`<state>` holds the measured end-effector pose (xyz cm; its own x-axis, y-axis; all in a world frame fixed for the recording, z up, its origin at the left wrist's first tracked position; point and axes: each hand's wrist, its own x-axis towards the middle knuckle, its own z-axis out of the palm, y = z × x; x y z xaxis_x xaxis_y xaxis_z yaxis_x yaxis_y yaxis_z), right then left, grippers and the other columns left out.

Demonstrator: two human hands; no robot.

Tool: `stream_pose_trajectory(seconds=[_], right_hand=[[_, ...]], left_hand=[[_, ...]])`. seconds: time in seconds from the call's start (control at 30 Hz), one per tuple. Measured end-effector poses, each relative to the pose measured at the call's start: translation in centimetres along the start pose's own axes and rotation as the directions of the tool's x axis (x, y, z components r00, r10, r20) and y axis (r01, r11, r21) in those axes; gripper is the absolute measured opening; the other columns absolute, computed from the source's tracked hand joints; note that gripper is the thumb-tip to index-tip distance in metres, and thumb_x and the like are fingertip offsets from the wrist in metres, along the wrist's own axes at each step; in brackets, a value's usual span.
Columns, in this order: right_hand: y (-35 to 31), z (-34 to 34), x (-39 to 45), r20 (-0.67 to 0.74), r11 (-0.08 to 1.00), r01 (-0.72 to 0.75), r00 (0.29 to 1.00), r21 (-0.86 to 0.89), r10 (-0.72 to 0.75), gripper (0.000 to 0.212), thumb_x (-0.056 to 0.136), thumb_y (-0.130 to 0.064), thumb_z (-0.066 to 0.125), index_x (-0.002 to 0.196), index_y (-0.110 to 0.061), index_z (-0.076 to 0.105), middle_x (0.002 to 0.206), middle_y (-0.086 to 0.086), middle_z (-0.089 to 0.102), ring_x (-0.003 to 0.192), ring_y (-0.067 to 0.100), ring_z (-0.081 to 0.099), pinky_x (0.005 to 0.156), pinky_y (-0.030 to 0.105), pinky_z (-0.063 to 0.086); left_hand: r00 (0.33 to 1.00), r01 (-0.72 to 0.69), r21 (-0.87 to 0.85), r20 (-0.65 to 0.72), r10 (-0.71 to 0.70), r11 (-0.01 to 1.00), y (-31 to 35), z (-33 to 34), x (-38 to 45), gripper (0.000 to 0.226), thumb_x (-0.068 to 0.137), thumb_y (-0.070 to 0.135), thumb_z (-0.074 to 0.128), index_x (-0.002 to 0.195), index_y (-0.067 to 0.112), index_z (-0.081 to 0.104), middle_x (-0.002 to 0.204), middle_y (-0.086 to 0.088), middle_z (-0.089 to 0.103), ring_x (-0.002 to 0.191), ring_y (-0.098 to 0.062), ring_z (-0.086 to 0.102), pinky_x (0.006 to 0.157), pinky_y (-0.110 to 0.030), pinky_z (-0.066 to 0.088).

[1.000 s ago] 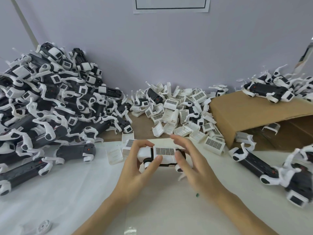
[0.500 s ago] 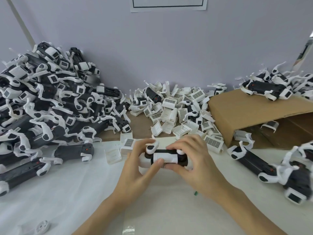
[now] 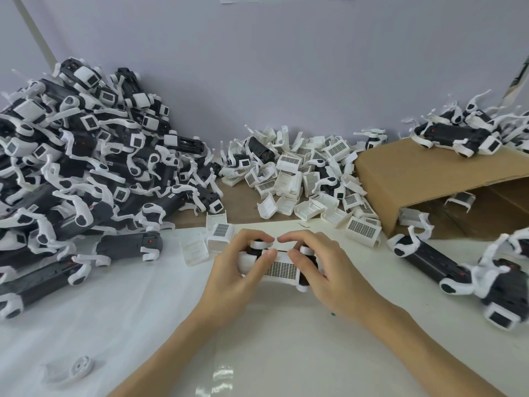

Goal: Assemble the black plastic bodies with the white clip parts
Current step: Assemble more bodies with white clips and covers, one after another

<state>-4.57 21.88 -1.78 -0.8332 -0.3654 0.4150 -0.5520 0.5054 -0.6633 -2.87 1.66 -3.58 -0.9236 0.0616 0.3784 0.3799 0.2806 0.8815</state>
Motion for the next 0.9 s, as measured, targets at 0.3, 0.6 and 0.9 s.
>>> stream_pose_trajectory(seconds=[0.3,0.6,0.9], right_hand=[[0.3,-0.2,0.2,0.033,0.99,-0.059,0.998,0.125,0.055,0.016,0.105,-0.028,0.058,0.119,-0.038,0.061,0.087,-0.006,0.065,0.096,0.018,0.066,0.097,0.047,0.049],[0.4,-0.8,-0.2,0.054,0.987,-0.084,0.996,0.137,0.077,0.034,0.1,-0.033,0.067,0.129,-0.042,0.052,0.103,-0.015,0.063,0.107,0.007,0.06,0.088,0.027,0.054],[-0.2,-1.3,0.3,0.09,0.855,-0.24,0.971,0.46,0.224,0.026,0.109,-0.04,0.05,0.12,-0.027,0.07,0.114,-0.003,0.072,0.101,0.007,0.068,0.086,0.018,0.051]], left_hand=[[1.0,-0.016,-0.028,-0.007,0.016,0.999,0.5,0.4,0.2,0.015,0.101,0.032,0.065,0.11,0.02,0.068,0.085,0.014,0.065,0.074,-0.004,0.058,0.07,-0.015,0.044],[0.996,0.056,-0.045,-0.071,-0.059,0.997,0.3,0.3,0.2,0.028,0.102,0.05,0.066,0.127,0.037,0.064,0.109,0.015,0.069,0.094,-0.003,0.065,0.08,-0.023,0.052],[0.973,-0.232,0.22,0.065,0.223,0.947,0.0,0.3,-0.3,0.039,0.092,0.027,0.084,0.126,0.028,0.066,0.122,0.007,0.057,0.117,-0.021,0.062,0.094,-0.021,0.047]])
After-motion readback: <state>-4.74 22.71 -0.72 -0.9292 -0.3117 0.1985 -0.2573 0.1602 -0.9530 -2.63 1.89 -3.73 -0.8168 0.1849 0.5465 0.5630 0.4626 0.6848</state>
